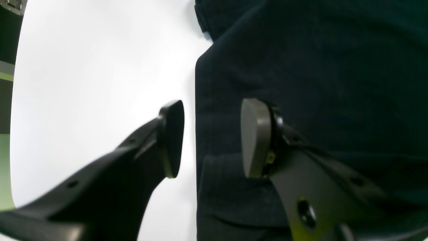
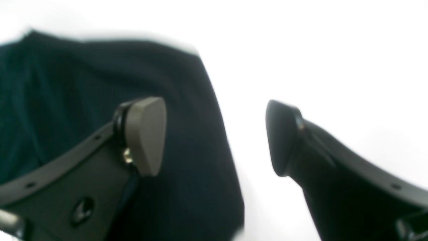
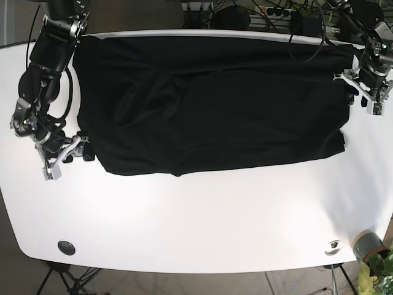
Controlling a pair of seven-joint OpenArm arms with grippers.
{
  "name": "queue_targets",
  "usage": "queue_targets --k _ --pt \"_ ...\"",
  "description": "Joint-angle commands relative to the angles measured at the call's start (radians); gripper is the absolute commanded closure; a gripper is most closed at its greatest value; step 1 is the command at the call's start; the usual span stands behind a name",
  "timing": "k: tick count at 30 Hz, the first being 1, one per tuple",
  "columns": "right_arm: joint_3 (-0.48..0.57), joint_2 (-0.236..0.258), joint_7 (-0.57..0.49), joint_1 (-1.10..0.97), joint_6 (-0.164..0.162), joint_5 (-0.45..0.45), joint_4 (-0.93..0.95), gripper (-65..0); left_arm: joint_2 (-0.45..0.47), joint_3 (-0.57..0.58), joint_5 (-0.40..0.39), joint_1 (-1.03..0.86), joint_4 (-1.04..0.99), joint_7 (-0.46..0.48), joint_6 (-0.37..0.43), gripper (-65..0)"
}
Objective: Fold the T-shirt properly
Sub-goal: 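Move both grippers to the shirt's opposite edge and grasp its corners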
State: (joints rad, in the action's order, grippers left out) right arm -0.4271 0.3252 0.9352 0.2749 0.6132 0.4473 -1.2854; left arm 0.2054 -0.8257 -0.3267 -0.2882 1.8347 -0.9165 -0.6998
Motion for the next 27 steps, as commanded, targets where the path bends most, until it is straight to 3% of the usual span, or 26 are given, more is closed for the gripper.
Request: queue_targets --k 1,7,18,23,26,27 --pt "0.020 0.005 -0.048 0.062 0.004 -0.037 0.051 -44.4 0.016 -0.007 -0.010 0.001 0.018 0.021 0.002 -25.4" --pt "0.101 -0.007 -0.164 0.156 0.004 -0.110 0.212 -44.4 0.016 -0.008 -0.010 -0.001 0.015 0.021 0.002 -25.4" --pt "0.248 -0.008 -0.374 0.215 -0.002 -0.121 0.462 -44.4 0.016 -0.010 -0.010 0.002 0.010 0.023 0.002 -25.4" --pt "0.262 -0.010 -0.410 0.209 -0.002 -0.123 0.501 -44.4 0.021 -0.007 -0.009 0.043 0.010 0.023 0.002 -25.4" --pt "0.262 -0.027 -0.407 0.206 0.001 -0.117 0.502 -40.1 0.022 -0.007 -0.009 0.051 0.009 0.023 0.002 -25.4" --pt "0.262 -0.030 -0.407 0.206 0.003 -0.120 0.502 -35.7 0.024 -0.005 -0.005 0.057 0.009 0.023 0.002 -25.4"
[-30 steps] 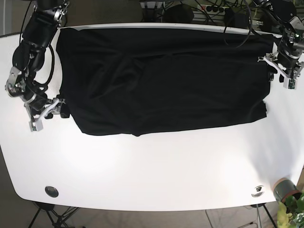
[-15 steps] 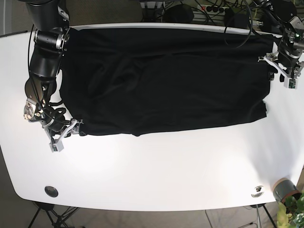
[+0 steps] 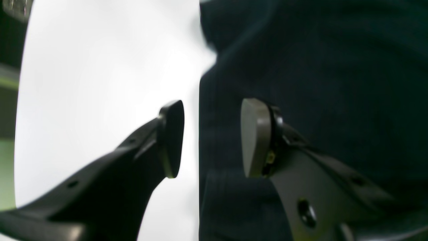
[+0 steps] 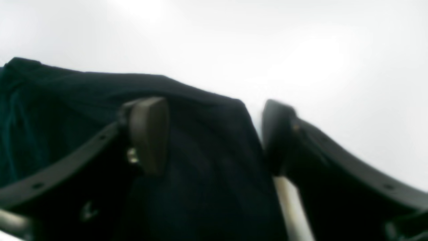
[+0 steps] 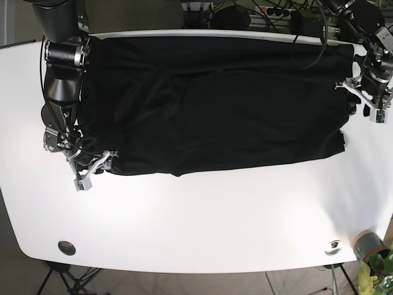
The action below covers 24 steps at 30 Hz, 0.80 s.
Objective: Fold the T-shirt properly
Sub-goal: 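Move both grippers to the shirt's opposite edge and grasp its corners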
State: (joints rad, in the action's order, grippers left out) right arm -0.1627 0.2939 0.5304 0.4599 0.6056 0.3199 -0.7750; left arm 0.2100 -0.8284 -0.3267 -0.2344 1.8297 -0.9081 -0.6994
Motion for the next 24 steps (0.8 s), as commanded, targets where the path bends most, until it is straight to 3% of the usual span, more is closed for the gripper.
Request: queue_targets --k 1,5,8,11,17,21,24 --pt "-0.002 0.000 -0.002 0.021 0.012 0.005 -0.008 -30.8 0.021 -0.001 0.010 0.023 0.014 0.014 0.001 -25.4" --pt "-0.002 -0.005 -0.002 0.012 0.010 0.006 -0.008 -15.4 0.016 0.001 0.120 0.120 -0.015 0.014 0.001 -25.6" --pt "-0.002 -0.006 -0.002 0.009 0.009 0.011 -0.008 -8.7 0.019 0.030 0.199 0.191 -0.089 0.014 0.001 -25.6" --pt "-0.002 -0.006 -0.002 0.006 0.007 0.011 -0.008 -5.9 0.019 0.037 0.260 0.270 -0.160 0.014 0.001 -27.2" --pt "-0.002 -0.006 -0.002 0.003 0.007 0.011 -0.008 -3.8 0.021 0.042 0.292 0.402 -0.322 0.016 0.030 -50.0" --pt "-0.002 -0.006 -0.002 0.001 0.007 0.012 -0.008 -3.6 0.045 0.048 0.291 0.465 -0.424 0.020 0.090 -50.8" --pt "-0.002 -0.006 -0.002 0.001 0.007 0.012 -0.008 -3.6 0.047 0.080 0.292 0.511 -0.523 0.080 0.096 -50.7"
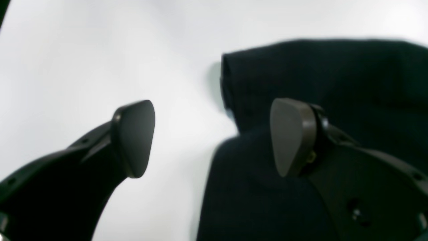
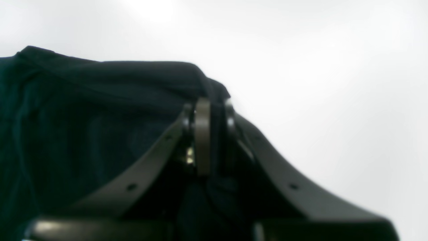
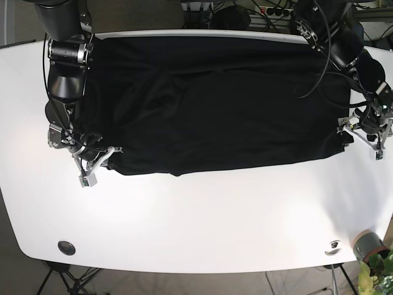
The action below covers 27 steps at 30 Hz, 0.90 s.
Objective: Fold the T-shirt properly
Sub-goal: 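Move both grippers to the shirt's opposite edge and grasp its corners, then lift the shirt edge and fold it over toward the arm bases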
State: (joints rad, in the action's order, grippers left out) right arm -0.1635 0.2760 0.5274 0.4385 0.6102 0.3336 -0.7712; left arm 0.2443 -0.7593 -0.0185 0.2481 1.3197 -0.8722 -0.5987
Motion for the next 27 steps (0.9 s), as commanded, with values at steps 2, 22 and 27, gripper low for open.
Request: queue_targets --k 2,22,27 --pt "-0.001 0.012 0.001 0.023 0.003 -0.001 -0.012 -3.6 0.034 0.031 -0.014 0.046 -0.075 0.084 -0.005 -50.7" --pt "-0.005 0.012 0.001 0.021 0.006 0.000 -0.014 -3.6 0.092 0.062 -0.018 0.168 -0.435 0.152 -0.008 -39.0" --pt "-0.005 0.012 0.001 0.024 0.006 0.000 -0.014 -3.5 0.092 0.062 -0.016 0.171 -0.435 0.152 -0.007 -13.9"
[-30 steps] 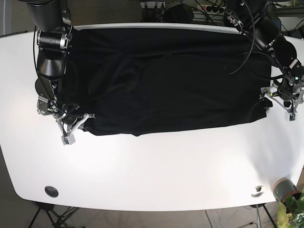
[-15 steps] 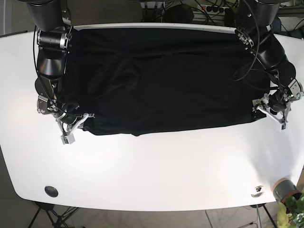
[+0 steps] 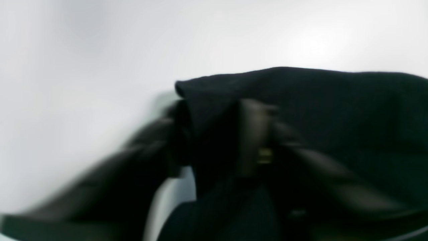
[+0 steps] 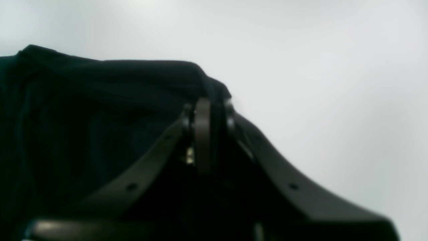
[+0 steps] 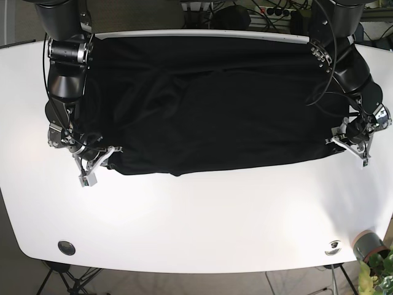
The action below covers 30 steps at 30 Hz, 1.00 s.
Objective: Fold the T-shirt properly
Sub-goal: 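Lift the shirt edge and fold it over toward the arm bases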
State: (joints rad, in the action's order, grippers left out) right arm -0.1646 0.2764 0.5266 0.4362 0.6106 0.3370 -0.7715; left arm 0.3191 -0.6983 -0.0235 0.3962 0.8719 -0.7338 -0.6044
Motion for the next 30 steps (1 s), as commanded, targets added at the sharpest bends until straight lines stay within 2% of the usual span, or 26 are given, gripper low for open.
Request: queue_targets --k 1,2,5,8,13,21,24,30 --pt "-0.003 0.011 0.002 0.026 0.007 -0.003 -0.013 -3.5 0.018 0.001 -0.011 0.023 0.013 0.015 -0.001 -10.1" --pt "-0.003 0.011 0.002 0.028 0.007 -0.003 -0.015 -3.5 0.018 0.001 -0.011 0.023 0.013 0.018 0.001 -6.3" --pt "-0.003 0.011 0.002 0.031 0.007 -0.003 -0.015 -3.5 0.018 0.001 -0.010 0.020 0.014 0.056 0.001 0.0" --pt "-0.003 0.011 0.002 0.033 0.007 -0.003 -0.015 -3.2 0.018 0.001 -0.010 0.017 0.017 0.093 0.001 0.0" --pt "-0.002 0.011 0.010 0.013 0.005 -0.005 -0.101 -2.1 0.018 0.001 -0.014 0.017 0.033 0.099 -0.007 0.0" --pt "-0.005 0.014 0.100 -0.024 0.002 -0.005 -0.262 -2.1 0.015 -0.001 -0.014 0.016 0.175 0.098 -0.094 0.0" --pt "-0.005 0.017 0.140 -0.029 0.002 -0.005 -0.323 -2.1 0.015 -0.001 -0.014 0.016 0.201 0.098 -0.094 0.0" --pt "-0.049 0.021 0.200 -0.076 0.001 -0.009 -0.474 -2.1 -0.011 -0.001 -0.014 0.016 0.307 0.030 -0.094 0.0"
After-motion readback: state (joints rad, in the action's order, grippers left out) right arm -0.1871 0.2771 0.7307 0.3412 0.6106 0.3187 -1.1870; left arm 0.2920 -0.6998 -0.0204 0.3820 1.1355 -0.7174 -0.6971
